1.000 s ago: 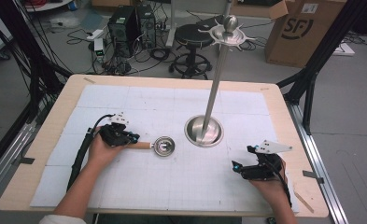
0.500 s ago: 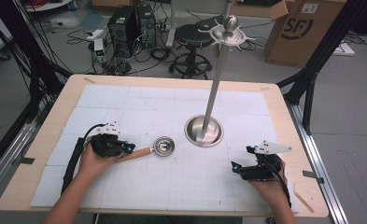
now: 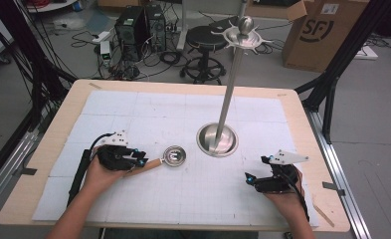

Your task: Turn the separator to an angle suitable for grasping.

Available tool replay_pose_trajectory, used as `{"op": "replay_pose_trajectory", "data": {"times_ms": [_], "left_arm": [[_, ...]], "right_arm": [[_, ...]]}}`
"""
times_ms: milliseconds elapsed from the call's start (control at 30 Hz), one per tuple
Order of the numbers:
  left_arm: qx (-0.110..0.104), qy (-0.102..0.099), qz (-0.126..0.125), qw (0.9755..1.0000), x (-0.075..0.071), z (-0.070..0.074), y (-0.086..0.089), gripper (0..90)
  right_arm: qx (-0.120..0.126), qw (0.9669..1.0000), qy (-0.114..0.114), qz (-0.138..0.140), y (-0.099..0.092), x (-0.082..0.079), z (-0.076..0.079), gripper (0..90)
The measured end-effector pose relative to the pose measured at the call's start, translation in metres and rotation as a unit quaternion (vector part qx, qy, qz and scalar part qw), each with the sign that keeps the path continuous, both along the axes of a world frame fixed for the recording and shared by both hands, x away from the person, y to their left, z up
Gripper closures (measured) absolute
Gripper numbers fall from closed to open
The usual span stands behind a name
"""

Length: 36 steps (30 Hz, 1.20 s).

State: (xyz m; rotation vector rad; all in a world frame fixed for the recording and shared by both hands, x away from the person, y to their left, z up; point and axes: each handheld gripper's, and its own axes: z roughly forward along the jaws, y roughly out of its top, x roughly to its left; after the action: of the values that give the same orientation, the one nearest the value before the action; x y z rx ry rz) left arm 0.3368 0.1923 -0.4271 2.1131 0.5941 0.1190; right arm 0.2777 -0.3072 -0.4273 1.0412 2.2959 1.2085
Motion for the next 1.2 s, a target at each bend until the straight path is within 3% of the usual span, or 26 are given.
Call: {"op": "replay_pose_trajectory", "data": {"times_ms": [100,200,300,367,433,633,867,1100,1200], "left_arm": [[0.021,0.002,-0.011,0.9997,0.000,0.002,-0.009,59.7],[0.031,0.005,-0.017,0.9994,0.001,0.000,-0.019,58.8],[0.056,0.005,-0.020,0.9982,0.003,-0.006,-0.028,57.4],[0.077,0.006,-0.026,0.9967,0.004,-0.010,-0.032,59.5],[0.090,-0.007,-0.029,0.9955,0.003,-0.012,-0.036,66.0],[0.098,-0.025,-0.037,0.9941,0.004,-0.012,-0.042,67.8],[0.092,-0.019,-0.054,0.9941,0.004,-0.012,-0.058,67.9],[0.097,-0.023,-0.086,0.9913,0.004,-0.010,-0.087,67.9],[0.089,-0.022,-0.099,0.9909,0.004,-0.009,-0.102,67.9]], "right_arm": [[0.000,1.0000,0.000,0.001,0.000,0.000,0.000,10.0],[0.000,1.0000,-0.002,0.000,0.000,-0.001,0.001,10.0],[0.001,1.0000,-0.004,0.000,-0.001,-0.001,0.002,10.0],[0.003,1.0000,-0.003,-0.002,-0.002,-0.001,0.003,10.0],[0.004,1.0000,-0.004,-0.004,-0.003,-0.001,0.003,10.0],[0.005,1.0000,-0.005,-0.002,-0.003,-0.001,0.003,10.0],[0.006,0.9999,-0.009,-0.003,-0.003,-0.001,0.006,10.0],[0.011,0.9998,-0.013,-0.005,-0.006,-0.001,0.007,10.0],[0.013,0.9998,-0.015,-0.004,-0.007,-0.001,0.008,10.0]]}}
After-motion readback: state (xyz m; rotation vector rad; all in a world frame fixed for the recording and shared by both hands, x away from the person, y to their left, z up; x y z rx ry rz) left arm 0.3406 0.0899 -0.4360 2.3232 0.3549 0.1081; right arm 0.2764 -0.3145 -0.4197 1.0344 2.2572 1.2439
